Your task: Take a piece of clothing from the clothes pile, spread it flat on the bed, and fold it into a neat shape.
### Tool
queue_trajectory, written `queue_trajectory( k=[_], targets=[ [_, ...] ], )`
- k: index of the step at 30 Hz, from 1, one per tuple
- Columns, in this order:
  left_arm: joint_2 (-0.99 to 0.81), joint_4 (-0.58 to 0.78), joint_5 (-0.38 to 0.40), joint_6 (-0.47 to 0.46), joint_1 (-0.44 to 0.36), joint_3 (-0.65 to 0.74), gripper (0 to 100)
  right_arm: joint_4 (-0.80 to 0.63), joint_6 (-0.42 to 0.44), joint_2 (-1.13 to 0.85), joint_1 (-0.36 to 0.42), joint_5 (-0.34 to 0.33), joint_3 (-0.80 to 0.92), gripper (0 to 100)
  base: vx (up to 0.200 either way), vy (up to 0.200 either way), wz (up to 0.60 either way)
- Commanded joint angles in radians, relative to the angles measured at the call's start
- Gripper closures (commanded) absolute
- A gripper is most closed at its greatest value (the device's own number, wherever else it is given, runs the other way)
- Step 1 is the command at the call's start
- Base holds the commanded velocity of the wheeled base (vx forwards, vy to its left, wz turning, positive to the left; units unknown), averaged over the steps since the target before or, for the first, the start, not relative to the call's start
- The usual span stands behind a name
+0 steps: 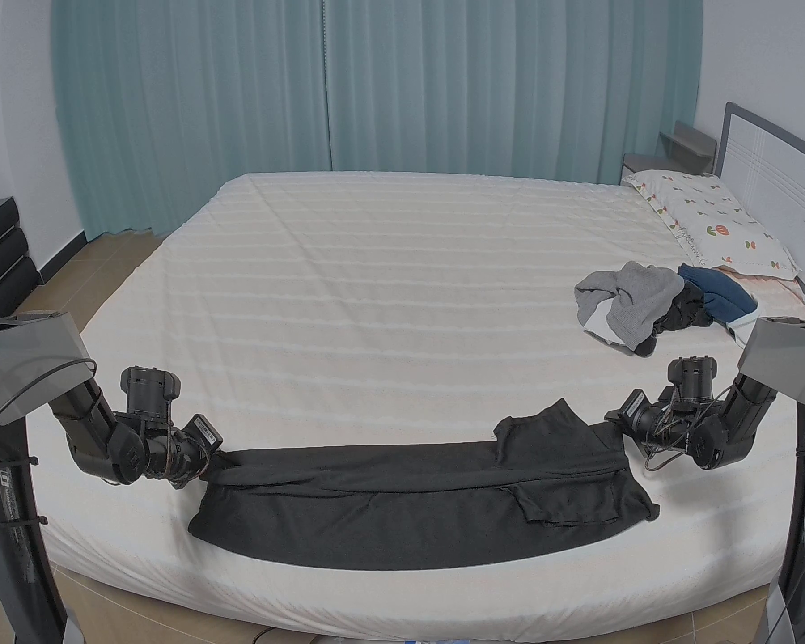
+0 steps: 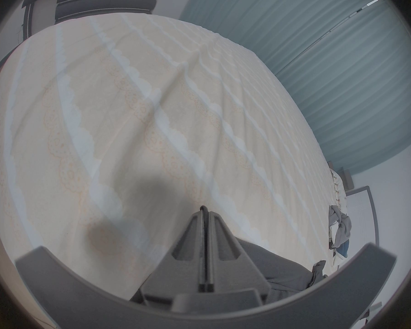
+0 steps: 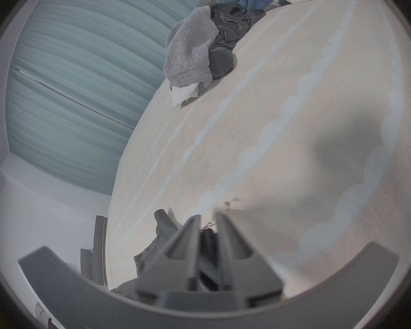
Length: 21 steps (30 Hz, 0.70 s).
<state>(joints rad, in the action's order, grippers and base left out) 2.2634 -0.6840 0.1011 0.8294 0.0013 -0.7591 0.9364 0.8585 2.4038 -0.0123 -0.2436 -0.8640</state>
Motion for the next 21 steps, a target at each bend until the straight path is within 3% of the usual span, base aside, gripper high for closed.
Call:
queue_trajectory(
  k=[1, 21],
  targets=[
    [-0.001, 0.000, 0.000, 0.002, 0.002, -0.002, 100, 0.010, 0.002, 0.000, -0.011, 0.000, 0.000, 100, 0.000, 0.000, 0.00],
    [0.002, -0.038, 0.000, 0.002, 0.002, 0.006, 100, 0.067, 0.008, 0.014, -0.037, -0.002, -0.016, 100, 0.000, 0.000, 0.00]
  ],
)
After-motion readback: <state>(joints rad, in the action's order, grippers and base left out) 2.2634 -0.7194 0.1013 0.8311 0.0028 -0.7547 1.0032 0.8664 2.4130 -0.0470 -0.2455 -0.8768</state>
